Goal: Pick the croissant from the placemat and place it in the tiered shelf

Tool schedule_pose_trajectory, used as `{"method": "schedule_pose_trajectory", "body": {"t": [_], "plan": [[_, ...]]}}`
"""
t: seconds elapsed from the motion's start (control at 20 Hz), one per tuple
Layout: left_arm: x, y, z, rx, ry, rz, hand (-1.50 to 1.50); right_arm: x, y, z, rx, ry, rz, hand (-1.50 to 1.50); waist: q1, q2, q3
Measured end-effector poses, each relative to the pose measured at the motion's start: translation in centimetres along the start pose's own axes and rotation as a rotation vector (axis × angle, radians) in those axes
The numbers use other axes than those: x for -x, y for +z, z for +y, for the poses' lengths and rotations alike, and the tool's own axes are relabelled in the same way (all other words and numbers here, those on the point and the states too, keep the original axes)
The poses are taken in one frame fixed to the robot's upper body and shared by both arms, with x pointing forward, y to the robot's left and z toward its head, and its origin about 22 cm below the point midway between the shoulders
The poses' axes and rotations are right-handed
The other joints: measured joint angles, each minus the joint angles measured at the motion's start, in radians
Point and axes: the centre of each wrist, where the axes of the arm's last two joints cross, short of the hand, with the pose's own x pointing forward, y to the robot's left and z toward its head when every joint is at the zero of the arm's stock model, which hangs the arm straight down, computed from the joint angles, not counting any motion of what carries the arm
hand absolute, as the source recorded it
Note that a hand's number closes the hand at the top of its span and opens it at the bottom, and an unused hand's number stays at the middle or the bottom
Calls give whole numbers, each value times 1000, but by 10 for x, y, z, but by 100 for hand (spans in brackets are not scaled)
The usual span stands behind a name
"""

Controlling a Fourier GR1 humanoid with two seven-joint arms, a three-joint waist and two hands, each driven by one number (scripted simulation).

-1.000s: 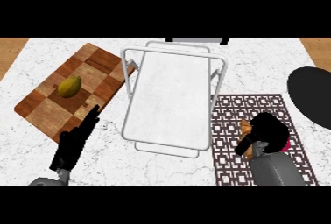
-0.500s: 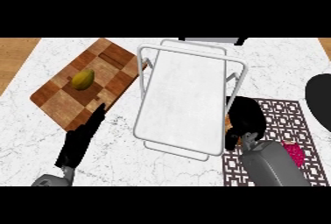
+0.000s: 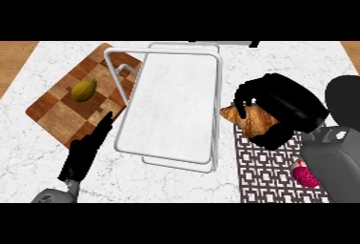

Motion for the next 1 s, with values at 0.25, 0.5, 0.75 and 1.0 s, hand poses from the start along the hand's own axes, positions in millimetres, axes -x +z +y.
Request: {"method": "schedule_pose_trajectory", "body": {"t": [0.25,0.5,0.75,1.0], "plan": [[1,2,1,-16,0,-3,0,43,20,-68,100,-166,-216,150,-15,0,-2],[2,2,3,-8,-5,-4,0,72,8,-122,153,-245,-281,150,-11,-1,-5],[3,4,2,-11,-1,-1,0,61,-34,-152,180,-258,-296,150,-11,-2,-6],[3,1,4,-17,1,0,0,33,-82,-160,177,-276,-298,150,-16,-3,-6]]}}
